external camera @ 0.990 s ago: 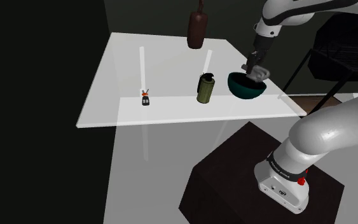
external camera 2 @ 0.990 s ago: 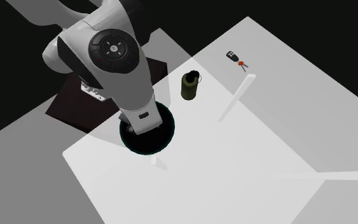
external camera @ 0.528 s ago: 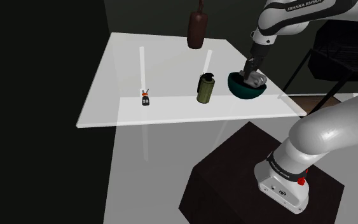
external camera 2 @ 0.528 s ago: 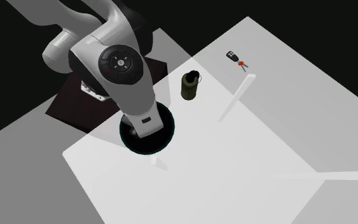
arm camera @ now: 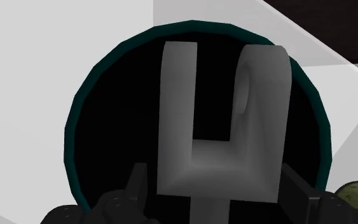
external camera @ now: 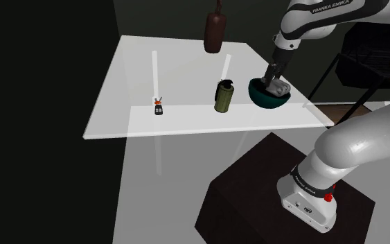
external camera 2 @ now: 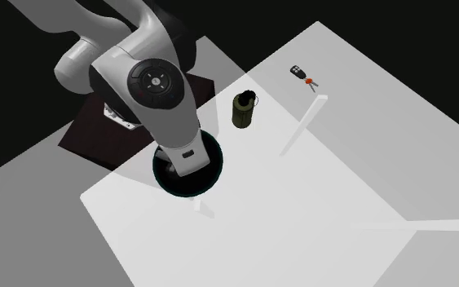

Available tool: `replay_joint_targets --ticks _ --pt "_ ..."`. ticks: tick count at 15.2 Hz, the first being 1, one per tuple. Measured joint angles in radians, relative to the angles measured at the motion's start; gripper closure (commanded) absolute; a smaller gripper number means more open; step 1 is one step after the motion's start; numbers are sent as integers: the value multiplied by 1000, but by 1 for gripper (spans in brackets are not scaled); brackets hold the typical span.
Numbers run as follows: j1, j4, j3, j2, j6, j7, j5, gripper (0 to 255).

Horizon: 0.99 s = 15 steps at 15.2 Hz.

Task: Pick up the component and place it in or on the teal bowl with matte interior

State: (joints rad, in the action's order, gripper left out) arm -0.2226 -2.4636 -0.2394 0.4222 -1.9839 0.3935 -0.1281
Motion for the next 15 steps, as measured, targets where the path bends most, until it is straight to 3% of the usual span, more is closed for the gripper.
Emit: replay_joint_targets --ticks 4,9,15 --pt "0 -1 0 -1 0 0 0 0" --pt "2 94 9 24 118 3 5 0" --pt "4 108 12 22 132 1 7 0"
